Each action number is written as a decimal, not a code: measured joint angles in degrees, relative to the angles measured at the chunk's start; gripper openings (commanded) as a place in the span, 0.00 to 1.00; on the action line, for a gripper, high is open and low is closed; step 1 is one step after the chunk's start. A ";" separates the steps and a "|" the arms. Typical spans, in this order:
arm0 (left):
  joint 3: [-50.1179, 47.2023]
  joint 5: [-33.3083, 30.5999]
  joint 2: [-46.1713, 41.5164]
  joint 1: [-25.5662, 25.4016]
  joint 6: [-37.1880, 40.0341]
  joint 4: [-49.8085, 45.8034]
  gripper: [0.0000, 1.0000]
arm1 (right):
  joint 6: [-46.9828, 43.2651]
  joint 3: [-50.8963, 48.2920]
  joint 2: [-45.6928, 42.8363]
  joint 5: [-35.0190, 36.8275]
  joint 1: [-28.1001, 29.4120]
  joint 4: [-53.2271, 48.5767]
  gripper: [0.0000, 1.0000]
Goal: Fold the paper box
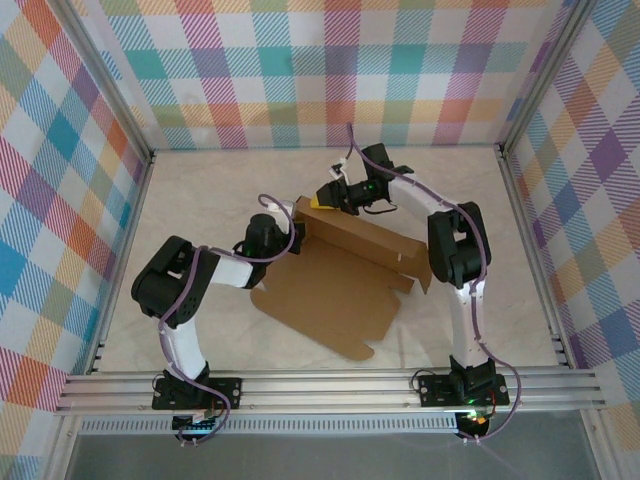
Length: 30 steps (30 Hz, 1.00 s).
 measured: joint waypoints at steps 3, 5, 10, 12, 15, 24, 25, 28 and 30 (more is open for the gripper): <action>0.00 1.90 0.00 1.03 -1.70 0.00 0.00 | 1.14 -1.07 -1.86 3.10 -0.20 0.15 0.80; -0.02 3.39 0.00 2.16 -3.19 -0.04 0.00 | 1.62 -2.05 -3.67 5.18 -0.42 0.24 0.82; -0.04 5.81 0.00 4.48 -6.27 -0.50 0.00 | 2.80 -4.31 -9.86 10.12 -1.73 0.72 0.86; -0.04 6.27 0.00 4.68 -7.02 -0.61 0.00 | 2.89 -4.68 -12.52 12.15 -1.99 0.96 0.87; -0.02 6.49 0.00 4.81 -7.76 -0.63 0.00 | 2.86 -4.85 -17.18 16.11 -2.45 1.11 0.88; -0.02 11.06 0.02 6.64 -12.52 0.28 0.00 | 3.61 -10.23 -30.38 24.00 -5.44 5.03 0.88; -0.02 11.65 0.02 6.91 -13.31 0.63 0.00 | 3.98 -11.91 -31.82 24.81 -6.10 5.66 0.88; -0.02 13.18 0.02 7.39 -15.39 1.03 0.00 | 4.66 -16.52 -35.28 26.91 -8.07 7.10 0.88; -0.02 13.92 0.02 7.63 -16.83 1.14 0.00 | 5.60 -19.23 -37.59 28.33 -9.40 7.76 0.88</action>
